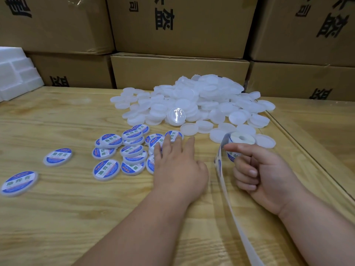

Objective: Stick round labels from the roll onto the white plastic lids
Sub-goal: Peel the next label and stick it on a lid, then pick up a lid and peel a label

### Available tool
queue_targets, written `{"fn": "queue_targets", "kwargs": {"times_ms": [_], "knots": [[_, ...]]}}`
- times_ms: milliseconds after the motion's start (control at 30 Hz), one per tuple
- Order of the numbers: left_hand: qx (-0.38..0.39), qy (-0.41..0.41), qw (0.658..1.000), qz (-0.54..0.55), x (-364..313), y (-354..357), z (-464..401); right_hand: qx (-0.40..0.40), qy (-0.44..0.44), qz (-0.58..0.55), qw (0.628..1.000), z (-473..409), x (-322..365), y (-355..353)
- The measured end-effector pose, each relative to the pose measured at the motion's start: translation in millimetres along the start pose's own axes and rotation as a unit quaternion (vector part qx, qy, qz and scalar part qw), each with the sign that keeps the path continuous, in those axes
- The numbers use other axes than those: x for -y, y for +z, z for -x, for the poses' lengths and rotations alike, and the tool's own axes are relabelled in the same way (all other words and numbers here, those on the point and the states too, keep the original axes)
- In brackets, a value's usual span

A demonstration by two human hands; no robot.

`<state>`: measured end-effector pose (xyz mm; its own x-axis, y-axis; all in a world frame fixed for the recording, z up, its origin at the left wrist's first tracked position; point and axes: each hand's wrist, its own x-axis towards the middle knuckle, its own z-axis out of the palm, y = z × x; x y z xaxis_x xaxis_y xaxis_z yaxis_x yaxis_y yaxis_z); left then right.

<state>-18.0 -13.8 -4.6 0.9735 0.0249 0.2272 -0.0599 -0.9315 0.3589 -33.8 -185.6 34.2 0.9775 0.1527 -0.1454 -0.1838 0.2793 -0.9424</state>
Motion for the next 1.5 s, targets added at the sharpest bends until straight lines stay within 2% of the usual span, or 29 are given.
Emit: {"fn": "queue_targets", "kwargs": {"times_ms": [200,333,367,433,500,533,600,700,767,833,933,1067,1233,1367,1500], "knots": [[-0.002,-0.045,0.998,-0.048,-4,5,-1,0.005,-0.002,0.007,1.0,1,-1,0],[-0.038,-0.085,0.993,-0.068,-10,-2,6,0.005,-0.005,0.009,1.0,1,-2,-2],[-0.06,-0.057,0.994,-0.066,-11,-2,8,0.003,-0.006,0.009,1.0,0,-2,-1],[-0.091,0.049,0.994,-0.038,-12,1,9,0.002,-0.008,0.01,1.0,0,-3,-1],[-0.057,0.123,0.991,0.006,-13,2,10,0.002,-0.007,0.014,1.0,-1,-3,-1],[-0.03,0.119,0.992,0.016,-13,3,9,0.002,-0.006,0.016,1.0,-2,-3,-1],[0.006,0.055,0.998,-0.004,-11,4,6,0.003,-0.003,0.017,1.0,-2,-3,-1],[0.014,-0.034,0.999,-0.028,-11,5,4,0.003,-0.004,0.011,1.0,-2,-3,-1],[0.001,-0.026,0.999,-0.019,-11,6,2,-0.001,-0.005,0.012,1.0,-2,-4,0],[-0.005,0.034,0.999,0.008,-10,8,-3,-0.01,-0.01,0.017,1.0,-2,-5,1],[0.033,0.1,0.994,0.042,-10,10,-18,-0.076,-0.059,0.022,0.995,-2,-10,5],[0.052,0.048,0.996,0.055,-13,14,-42,-0.164,-0.146,0.097,0.971,1,-17,11],[0.048,0.01,0.999,0.011,-21,21,-70,-0.161,-0.165,0.135,0.964,0,-19,13],[0.031,-0.028,0.997,-0.066,-26,27,-91,-0.161,-0.169,0.143,0.962,-3,-20,14],[0.016,-0.061,0.995,-0.082,-32,32,-116,-0.155,-0.174,0.151,0.961,-3,-21,15]]}}
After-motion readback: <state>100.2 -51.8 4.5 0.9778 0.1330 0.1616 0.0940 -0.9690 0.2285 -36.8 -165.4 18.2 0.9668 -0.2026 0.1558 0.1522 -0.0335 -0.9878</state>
